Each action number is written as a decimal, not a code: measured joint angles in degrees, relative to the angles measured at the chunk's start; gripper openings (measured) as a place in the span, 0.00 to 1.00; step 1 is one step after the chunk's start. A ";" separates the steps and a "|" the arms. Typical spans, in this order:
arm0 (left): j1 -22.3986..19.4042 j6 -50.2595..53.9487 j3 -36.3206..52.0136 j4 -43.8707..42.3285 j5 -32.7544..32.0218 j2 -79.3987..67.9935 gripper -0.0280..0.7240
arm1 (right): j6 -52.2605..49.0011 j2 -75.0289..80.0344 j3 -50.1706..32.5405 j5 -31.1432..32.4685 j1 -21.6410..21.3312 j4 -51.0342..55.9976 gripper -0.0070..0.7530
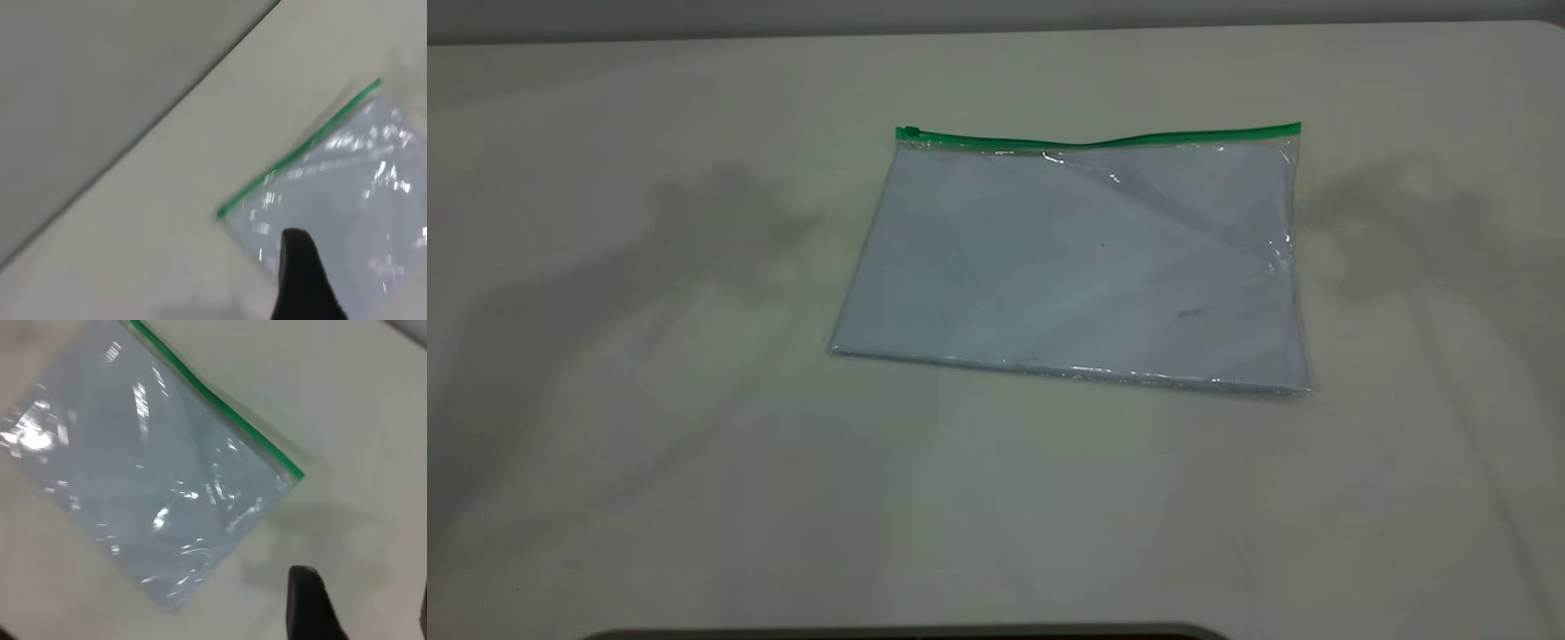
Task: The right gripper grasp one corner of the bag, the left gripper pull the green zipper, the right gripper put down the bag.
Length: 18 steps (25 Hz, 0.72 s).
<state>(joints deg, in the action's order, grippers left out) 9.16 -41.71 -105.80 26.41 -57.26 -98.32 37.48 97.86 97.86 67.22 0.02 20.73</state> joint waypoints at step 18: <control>0.00 30.40 20.86 -24.30 -9.66 30.15 0.70 | -17.58 -40.85 -35.37 3.54 0.00 -8.20 0.55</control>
<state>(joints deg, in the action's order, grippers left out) 9.16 -11.31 -84.94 2.11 -66.92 -68.17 19.89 57.01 62.49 70.76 0.02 12.53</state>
